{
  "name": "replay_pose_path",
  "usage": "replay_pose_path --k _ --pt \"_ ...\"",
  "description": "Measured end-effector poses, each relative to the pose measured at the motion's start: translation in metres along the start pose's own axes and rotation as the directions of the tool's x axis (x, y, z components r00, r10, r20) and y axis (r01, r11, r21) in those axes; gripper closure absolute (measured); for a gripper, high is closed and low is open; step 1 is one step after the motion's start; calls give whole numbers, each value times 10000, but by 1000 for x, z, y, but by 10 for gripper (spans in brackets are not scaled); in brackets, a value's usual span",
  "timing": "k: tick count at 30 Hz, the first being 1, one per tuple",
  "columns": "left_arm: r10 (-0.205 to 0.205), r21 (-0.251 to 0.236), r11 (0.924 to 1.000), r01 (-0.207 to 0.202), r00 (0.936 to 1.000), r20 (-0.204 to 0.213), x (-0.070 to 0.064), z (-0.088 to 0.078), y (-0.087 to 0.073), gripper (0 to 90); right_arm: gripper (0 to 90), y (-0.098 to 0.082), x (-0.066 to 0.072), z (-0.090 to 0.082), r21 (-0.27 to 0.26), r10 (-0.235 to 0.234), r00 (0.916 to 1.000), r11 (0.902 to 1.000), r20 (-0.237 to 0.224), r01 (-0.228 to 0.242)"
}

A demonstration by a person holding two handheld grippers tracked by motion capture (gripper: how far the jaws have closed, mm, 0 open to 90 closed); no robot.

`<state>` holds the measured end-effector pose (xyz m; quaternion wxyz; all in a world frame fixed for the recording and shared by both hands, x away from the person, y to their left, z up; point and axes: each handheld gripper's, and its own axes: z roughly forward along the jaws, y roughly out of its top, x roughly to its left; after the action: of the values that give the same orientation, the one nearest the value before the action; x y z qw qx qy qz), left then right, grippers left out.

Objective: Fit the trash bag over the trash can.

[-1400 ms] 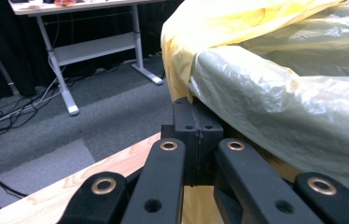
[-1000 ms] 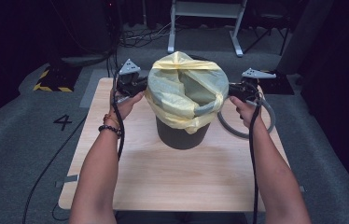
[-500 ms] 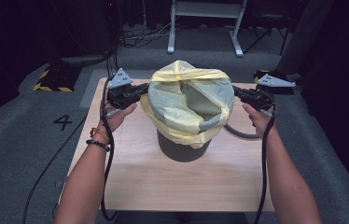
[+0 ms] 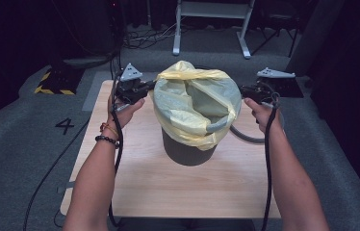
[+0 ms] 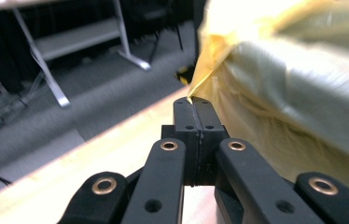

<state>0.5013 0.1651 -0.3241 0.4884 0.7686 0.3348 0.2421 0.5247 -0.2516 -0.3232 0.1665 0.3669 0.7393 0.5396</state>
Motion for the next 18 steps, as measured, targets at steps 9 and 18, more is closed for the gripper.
replay_pose_path --k 9,18 --pt "-536 -339 9980 535 9986 -27 -1 17 -1 897 900 -13 -5 25 778 650 9959 9952 -622 -600" --pt "-1658 -759 9829 1680 9856 342 6 21 -10 799 900 -33 -10 27 863 1004 9912 9919 -861 -930"
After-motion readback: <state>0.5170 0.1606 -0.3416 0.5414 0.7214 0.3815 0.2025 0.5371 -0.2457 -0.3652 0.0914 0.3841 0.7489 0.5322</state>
